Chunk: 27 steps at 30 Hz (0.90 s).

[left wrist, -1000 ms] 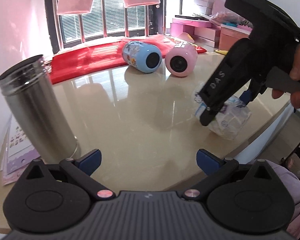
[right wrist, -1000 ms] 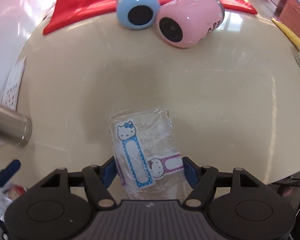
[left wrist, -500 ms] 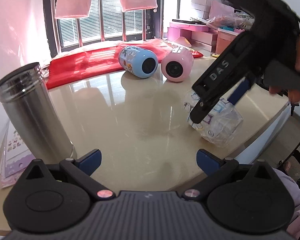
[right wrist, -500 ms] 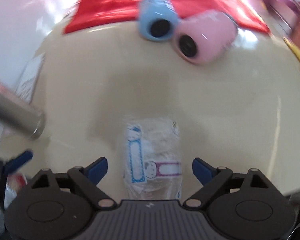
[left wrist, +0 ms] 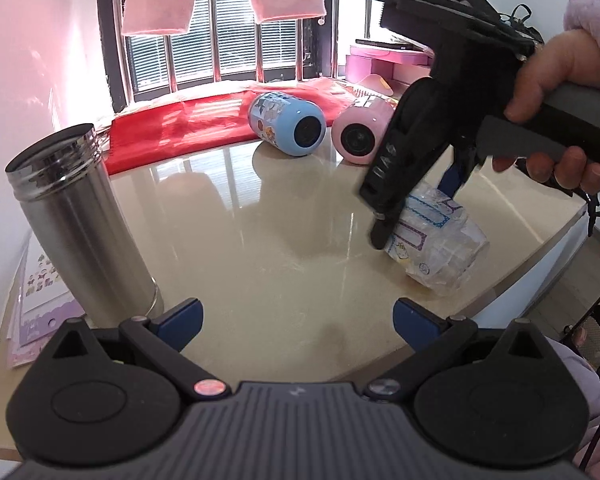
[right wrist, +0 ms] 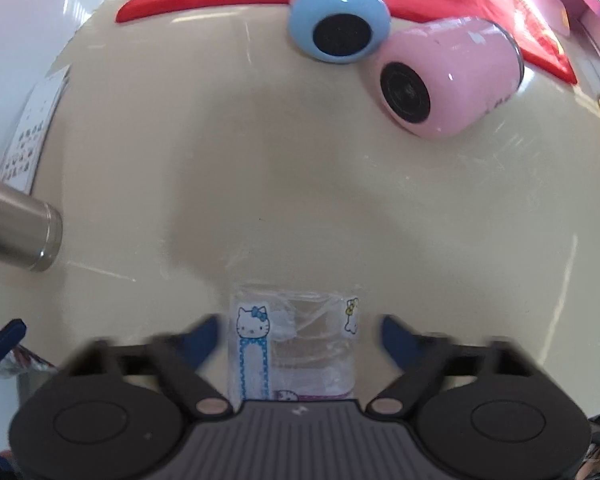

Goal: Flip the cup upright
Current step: 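Lift the cup with the right tool and rotate it so its opening faces up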

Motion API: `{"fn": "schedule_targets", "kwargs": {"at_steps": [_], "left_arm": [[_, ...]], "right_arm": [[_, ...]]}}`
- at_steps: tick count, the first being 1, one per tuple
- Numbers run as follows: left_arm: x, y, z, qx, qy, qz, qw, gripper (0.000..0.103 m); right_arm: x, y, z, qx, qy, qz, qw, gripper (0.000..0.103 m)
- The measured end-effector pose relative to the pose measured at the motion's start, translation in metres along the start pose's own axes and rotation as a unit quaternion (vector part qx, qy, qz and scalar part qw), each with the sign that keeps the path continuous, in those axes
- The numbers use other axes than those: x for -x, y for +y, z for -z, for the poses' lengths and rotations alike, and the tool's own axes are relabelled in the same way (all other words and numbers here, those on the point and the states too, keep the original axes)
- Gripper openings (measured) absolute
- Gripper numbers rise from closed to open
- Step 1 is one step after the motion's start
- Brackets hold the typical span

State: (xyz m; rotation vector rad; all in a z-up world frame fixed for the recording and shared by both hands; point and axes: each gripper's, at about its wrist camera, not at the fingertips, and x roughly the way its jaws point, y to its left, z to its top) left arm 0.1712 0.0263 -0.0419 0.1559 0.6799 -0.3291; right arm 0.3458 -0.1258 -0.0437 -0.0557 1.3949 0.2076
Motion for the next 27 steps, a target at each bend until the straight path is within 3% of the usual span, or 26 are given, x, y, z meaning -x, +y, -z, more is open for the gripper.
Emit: {"fn": "schedule_targets", "kwargs": {"at_steps": [4, 6, 10, 14, 20, 27], "left_arm": [[0.001, 0.004, 0.002, 0.007, 0.000, -0.006, 1.0000, 0.103], [0.004, 0.006, 0.004, 0.013, -0.001, -0.011, 0.9999, 0.103], [0.013, 0.016, 0.008, 0.025, -0.006, -0.020, 0.9995, 0.103], [0.023, 0.025, 0.012, 0.034, -0.010, -0.034, 0.9988, 0.103], [0.034, 0.037, 0.020, 0.038, -0.006, -0.054, 0.9978, 0.103], [0.039, 0.048, 0.032, 0.041, 0.000, -0.067, 0.9969, 0.103]], "right_arm": [[0.016, -0.002, 0.013, 0.016, -0.055, -0.034, 0.998, 0.061], [0.036, -0.001, 0.025, 0.045, -0.121, -0.053, 0.990, 0.061], [0.058, 0.009, 0.044, 0.096, -0.245, -0.107, 0.959, 0.061], [0.059, 0.030, 0.054, 0.124, -0.335, -0.138, 0.924, 0.061], [0.039, 0.046, 0.057, 0.127, -0.413, -0.159, 0.888, 0.061], [0.013, 0.065, 0.065, 0.125, -0.473, -0.136, 0.861, 0.062]]}}
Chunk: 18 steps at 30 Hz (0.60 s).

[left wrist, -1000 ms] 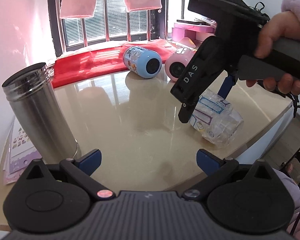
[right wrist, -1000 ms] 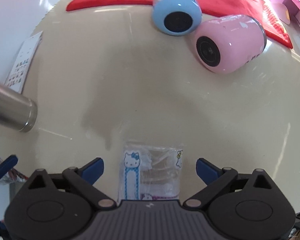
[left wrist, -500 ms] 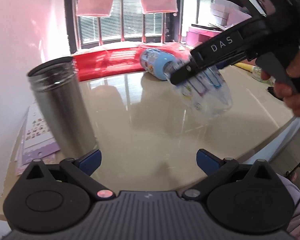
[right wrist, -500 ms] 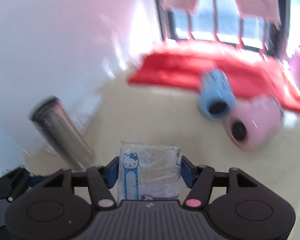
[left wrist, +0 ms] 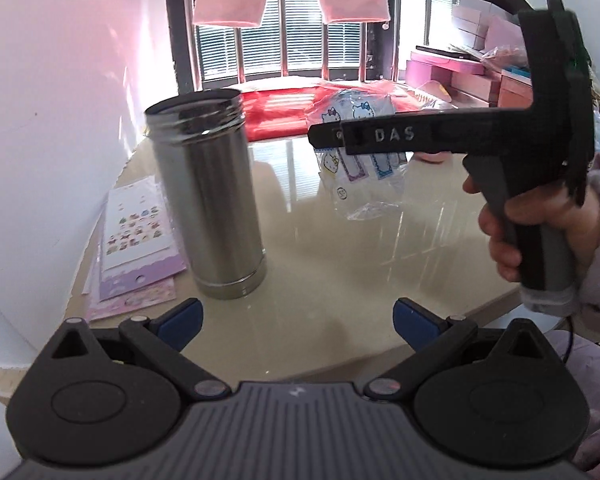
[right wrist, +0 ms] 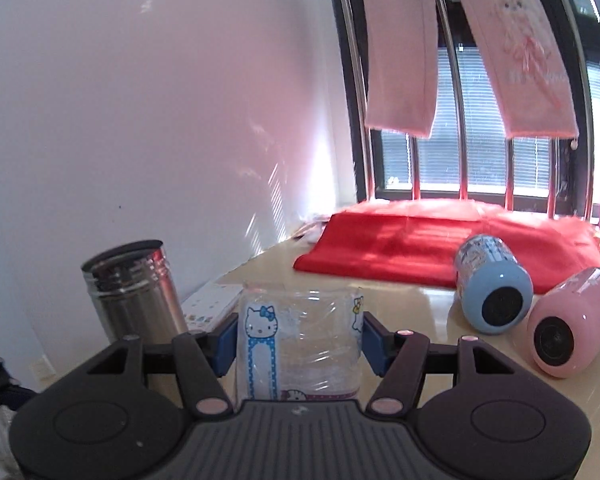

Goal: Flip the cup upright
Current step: 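Lift the cup with the right tool and rotate it so its opening faces up, then lower the upright cup onto the table and open the right tool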

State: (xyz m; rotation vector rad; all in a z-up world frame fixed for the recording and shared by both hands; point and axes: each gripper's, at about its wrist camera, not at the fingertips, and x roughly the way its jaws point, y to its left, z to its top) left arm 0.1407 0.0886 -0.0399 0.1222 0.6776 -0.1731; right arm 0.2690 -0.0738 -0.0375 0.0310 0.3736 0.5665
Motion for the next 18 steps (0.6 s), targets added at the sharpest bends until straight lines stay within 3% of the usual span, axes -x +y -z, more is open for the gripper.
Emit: {"fn": "schedule_targets", "kwargs": {"at_steps": [5, 18], "left_arm": [[-0.001, 0.006, 0.006, 0.005, -0.003, -0.002, 1.0000, 0.103], [0.006, 0.013, 0.009, 0.028, -0.023, -0.015, 0.9992, 0.103]], "right_arm": [[-0.012, 0.010, 0.015, 0.028, -0.003, 0.023, 0.999, 0.063], [0.004, 0.018, 0.045, 0.052, -0.004, 0.021, 0.998, 0.068]]}}
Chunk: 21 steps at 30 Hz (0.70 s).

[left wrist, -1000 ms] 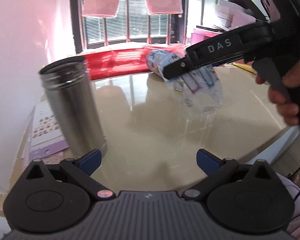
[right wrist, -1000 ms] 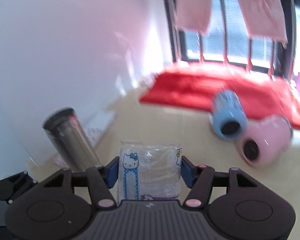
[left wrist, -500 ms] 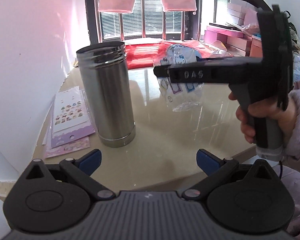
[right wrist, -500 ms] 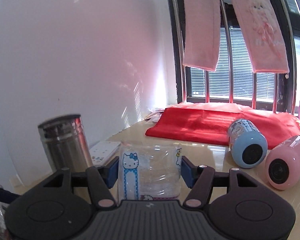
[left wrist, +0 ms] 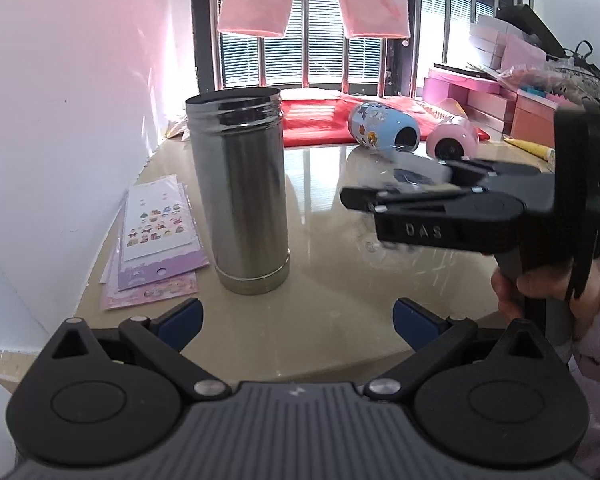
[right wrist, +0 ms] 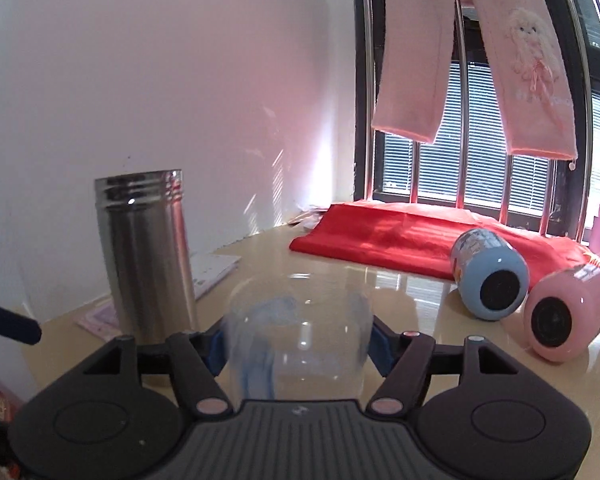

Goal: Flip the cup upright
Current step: 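Lower the upright cup onto the table and open the right tool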

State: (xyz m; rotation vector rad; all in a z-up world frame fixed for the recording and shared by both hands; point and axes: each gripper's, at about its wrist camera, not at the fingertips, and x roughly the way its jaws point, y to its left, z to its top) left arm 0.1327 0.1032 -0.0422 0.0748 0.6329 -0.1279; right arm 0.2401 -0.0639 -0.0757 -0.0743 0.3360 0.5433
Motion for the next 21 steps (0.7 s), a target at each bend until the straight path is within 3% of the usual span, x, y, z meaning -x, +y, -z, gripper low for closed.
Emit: {"fn": "schedule_targets", "kwargs": {"at_steps": [3, 5, 9, 13, 17, 21], "left_arm": [[0.004, -0.002, 0.001, 0.001, 0.000, -0.001, 1.0000, 0.103], [0.006, -0.003, 0.001, -0.001, -0.001, -0.002, 1.0000, 0.103], [0.013, -0.005, 0.000, 0.001, -0.004, -0.009, 1.0000, 0.103], [0.029, -0.011, -0.002, 0.003, -0.023, -0.012, 0.9997, 0.103], [0.052, -0.026, -0.003, 0.011, -0.059, -0.010, 0.9981, 0.103], [0.079, -0.050, -0.002, 0.022, -0.106, -0.006, 0.9942, 0.103]], "right_arm": [[0.003, 0.001, 0.004, -0.002, 0.002, -0.003, 1.000, 0.069], [0.006, 0.002, 0.005, -0.004, 0.000, -0.006, 1.000, 0.082], [0.013, 0.002, -0.001, -0.003, -0.008, -0.004, 1.000, 0.089], [0.042, -0.001, -0.016, -0.011, -0.038, -0.003, 0.999, 0.103], [0.093, -0.005, -0.027, -0.013, -0.072, 0.011, 0.997, 0.103], [0.143, -0.009, -0.025, -0.010, -0.077, 0.037, 0.996, 0.103]]}}
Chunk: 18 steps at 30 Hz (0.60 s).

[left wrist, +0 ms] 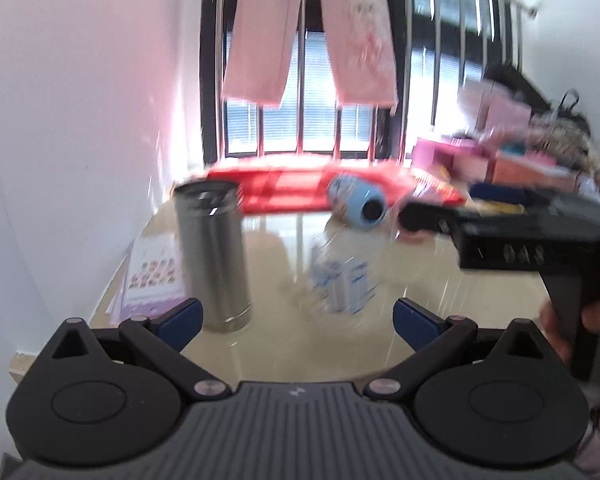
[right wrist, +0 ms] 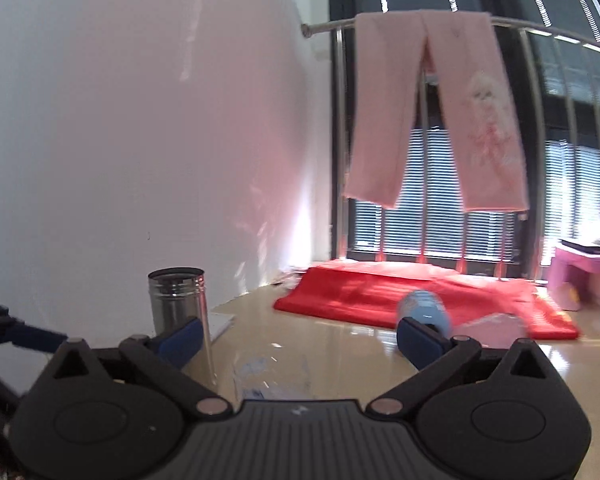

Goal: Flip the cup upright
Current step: 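Lower the upright cup onto the table and open the right tool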

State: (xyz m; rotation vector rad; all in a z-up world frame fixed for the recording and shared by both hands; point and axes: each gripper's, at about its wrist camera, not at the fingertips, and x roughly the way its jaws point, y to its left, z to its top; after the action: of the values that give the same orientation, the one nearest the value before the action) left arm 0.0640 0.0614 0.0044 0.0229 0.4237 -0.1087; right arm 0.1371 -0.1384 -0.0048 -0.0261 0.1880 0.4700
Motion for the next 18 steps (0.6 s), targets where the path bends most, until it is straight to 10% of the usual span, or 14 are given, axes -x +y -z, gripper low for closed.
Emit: {"fn": "schedule_targets", "kwargs": {"at_steps": [18], "left_arm": [[0.079, -0.066, 0.042, 0.045, -0.116, -0.010, 0.9922, 0.103]], "right_arm": [[0.169, -0.033, 0.050, -0.039, 0.001, 0.115, 0.993, 0.103]]}}
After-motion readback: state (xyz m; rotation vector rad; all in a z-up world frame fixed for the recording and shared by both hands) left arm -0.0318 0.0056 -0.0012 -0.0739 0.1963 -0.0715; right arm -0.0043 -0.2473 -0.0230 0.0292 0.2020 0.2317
